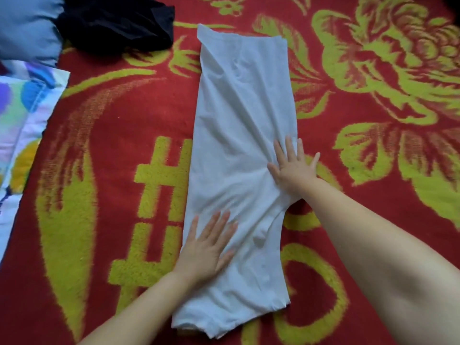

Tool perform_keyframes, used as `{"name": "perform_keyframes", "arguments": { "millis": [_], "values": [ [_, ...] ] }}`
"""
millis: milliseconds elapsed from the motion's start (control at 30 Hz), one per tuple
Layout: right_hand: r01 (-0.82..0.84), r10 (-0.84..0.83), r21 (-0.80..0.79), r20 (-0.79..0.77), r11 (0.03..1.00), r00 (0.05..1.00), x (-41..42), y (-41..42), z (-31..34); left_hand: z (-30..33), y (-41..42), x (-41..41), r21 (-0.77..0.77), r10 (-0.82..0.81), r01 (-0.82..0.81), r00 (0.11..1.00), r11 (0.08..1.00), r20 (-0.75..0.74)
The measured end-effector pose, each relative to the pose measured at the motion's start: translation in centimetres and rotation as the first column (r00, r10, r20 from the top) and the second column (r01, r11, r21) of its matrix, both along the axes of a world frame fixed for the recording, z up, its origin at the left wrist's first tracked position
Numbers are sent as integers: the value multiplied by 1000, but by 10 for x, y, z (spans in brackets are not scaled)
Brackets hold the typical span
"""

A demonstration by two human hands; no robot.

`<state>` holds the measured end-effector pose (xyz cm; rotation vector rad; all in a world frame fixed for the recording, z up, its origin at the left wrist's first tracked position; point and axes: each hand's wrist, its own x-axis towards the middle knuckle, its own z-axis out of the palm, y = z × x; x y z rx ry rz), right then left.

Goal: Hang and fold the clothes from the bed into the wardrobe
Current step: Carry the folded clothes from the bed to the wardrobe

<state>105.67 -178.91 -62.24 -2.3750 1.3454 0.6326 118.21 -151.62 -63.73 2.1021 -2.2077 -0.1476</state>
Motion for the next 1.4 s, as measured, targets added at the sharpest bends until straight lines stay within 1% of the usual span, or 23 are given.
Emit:
{"name": "perform_keyframes", "arguments": {
  "millis": [67,133,167,233,300,333,367,433,467,500,567,700,800,867,933,1000,1033,1067,1100,1167,1267,1333,1400],
  "values": [
    [-12,13,-90,10,996,1000,0,9,7,-5,4,12,86,-39,39,999,996,3],
    [-123,171,-324,126,938,977,-4,33,19,-3,9,15,107,-89,92,995,990,-35],
    [-186,294,-392,239,901,925,-12,54,25,-1,13,17,91,-125,130,991,987,-54],
    [-405,568,-418,421,813,707,-37,112,31,3,31,26,67,-223,228,972,971,-66],
    [-642,704,-308,435,702,561,-73,168,35,10,60,35,54,-324,328,944,943,-65],
    [-668,703,-258,425,698,571,-87,183,35,12,72,38,47,-360,363,930,931,-70],
    [-615,646,-234,442,753,622,-98,197,32,14,86,38,56,-381,386,921,921,-78],
    [-288,278,-58,495,956,823,-101,208,30,13,104,33,116,-378,387,921,915,-94],
    [-77,42,52,492,996,869,-95,208,31,13,109,30,148,-356,367,929,918,-99],
    [76,-130,135,462,988,877,-86,209,32,13,110,26,179,-330,343,939,922,-102],
    [227,-300,246,324,942,897,-67,214,30,17,109,18,210,-296,308,951,928,-88],
    [356,-398,274,116,893,910,-65,218,33,32,110,0,172,-265,283,957,944,-119],
    [474,-496,202,78,857,865,-94,220,45,40,116,1,133,-331,346,936,929,-121],
    [479,-494,174,53,860,868,-105,224,50,41,123,4,149,-358,381,920,913,-157],
    [352,-355,40,100,935,930,-108,231,51,41,126,6,249,-365,394,918,885,-158],
    [60,-16,-171,247,983,969,-107,245,49,41,124,9,341,-350,342,936,876,-39],
    [-120,190,-245,287,962,939,-106,253,47,42,122,10,389,-320,299,947,871,-12],
    [-302,364,-244,266,921,893,-105,263,44,41,120,10,403,-304,281,953,871,-7],
    [-438,461,-149,210,887,862,-106,271,40,43,117,10,385,-311,292,950,875,-12],
    [-463,454,87,109,882,885,-112,280,27,41,112,8,302,-337,324,941,897,-9],
    [-417,413,41,76,908,907,-114,269,18,43,99,4,236,-318,313,948,920,-18],
    [-364,362,-24,175,931,916,-114,258,19,42,96,6,325,-251,268,963,907,-92],
    [-339,331,-8,244,941,912,-114,250,29,48,96,10,511,-193,268,962,817,-195]
  ]
}}
